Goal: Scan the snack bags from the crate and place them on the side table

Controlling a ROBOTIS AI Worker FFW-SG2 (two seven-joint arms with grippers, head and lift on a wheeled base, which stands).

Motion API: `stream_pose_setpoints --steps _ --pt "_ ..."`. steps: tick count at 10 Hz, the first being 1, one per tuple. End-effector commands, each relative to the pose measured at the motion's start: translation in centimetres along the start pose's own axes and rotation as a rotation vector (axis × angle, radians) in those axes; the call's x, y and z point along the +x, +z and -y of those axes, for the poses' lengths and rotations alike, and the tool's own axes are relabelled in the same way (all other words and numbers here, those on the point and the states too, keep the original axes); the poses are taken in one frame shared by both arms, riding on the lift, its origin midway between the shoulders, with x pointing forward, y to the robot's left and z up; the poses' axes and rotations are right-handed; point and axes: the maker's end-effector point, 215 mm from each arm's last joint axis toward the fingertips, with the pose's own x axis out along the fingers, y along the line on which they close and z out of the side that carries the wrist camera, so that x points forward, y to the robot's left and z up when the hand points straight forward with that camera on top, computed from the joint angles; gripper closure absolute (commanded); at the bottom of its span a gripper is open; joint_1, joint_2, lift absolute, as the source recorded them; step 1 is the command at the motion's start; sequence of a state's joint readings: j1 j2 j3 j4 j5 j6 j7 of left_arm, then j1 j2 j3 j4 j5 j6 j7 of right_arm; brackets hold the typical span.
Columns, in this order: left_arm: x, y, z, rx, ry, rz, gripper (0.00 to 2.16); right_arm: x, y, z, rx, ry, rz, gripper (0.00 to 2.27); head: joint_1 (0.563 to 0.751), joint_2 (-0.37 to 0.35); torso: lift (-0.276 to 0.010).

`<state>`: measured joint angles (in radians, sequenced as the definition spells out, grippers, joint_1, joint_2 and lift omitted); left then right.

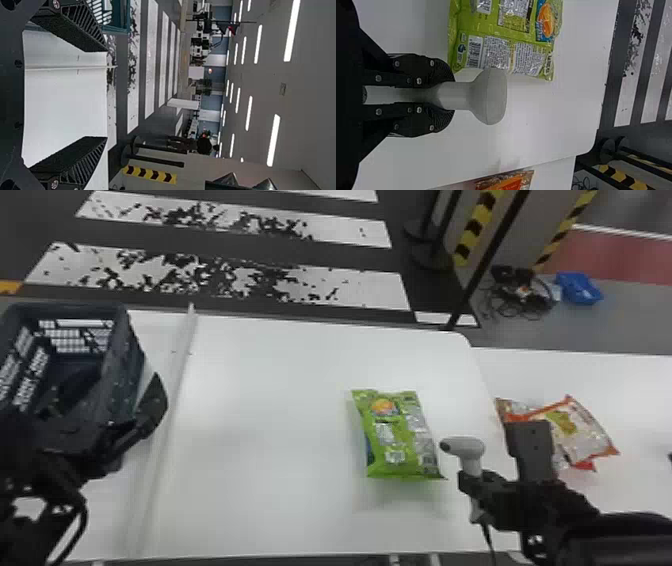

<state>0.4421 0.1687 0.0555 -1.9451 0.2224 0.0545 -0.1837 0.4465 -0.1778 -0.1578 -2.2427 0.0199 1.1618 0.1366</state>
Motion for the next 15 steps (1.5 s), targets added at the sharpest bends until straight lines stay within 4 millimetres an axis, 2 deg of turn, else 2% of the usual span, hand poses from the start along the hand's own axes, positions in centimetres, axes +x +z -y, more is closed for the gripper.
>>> stream_pose_setpoints --steps 1,6,9,11,13,15 --pt "-0.2 -0.2 0.0 -0.002 0.003 -0.002 0.08 -0.5 -1.0 -1.1 -0.004 0.017 -0.024 2.25 0.695 -0.144 -0.05" --pt "-0.5 -0.2 -0.4 -0.005 0.013 0.006 0.08 -0.8 -2.0 -3.8 -0.024 0.067 -0.044 2.25 0.695 -0.101 -0.05" --pt "-0.6 -0.1 -0.5 -0.008 0.015 0.012 0.08 -0.8 -1.8 -3.7 -0.024 0.065 -0.039 2.25 0.695 -0.086 -0.05" --pt "-0.6 -0.2 -0.5 -0.008 0.015 0.011 0.08 -0.8 -1.2 -2.7 -0.017 0.046 -0.028 2.25 0.695 -0.087 -0.05" --pt "-0.7 -0.2 -0.5 -0.008 0.015 0.011 0.08 -0.6 0.9 -1.0 0.012 0.025 0.004 2.25 0.695 -0.098 -0.05" --pt "-0.7 -0.2 -0.5 -0.01 0.015 0.009 0.08 0.5 2.2 0.8 0.026 -0.009 0.017 2.25 0.695 -0.12 -0.05"
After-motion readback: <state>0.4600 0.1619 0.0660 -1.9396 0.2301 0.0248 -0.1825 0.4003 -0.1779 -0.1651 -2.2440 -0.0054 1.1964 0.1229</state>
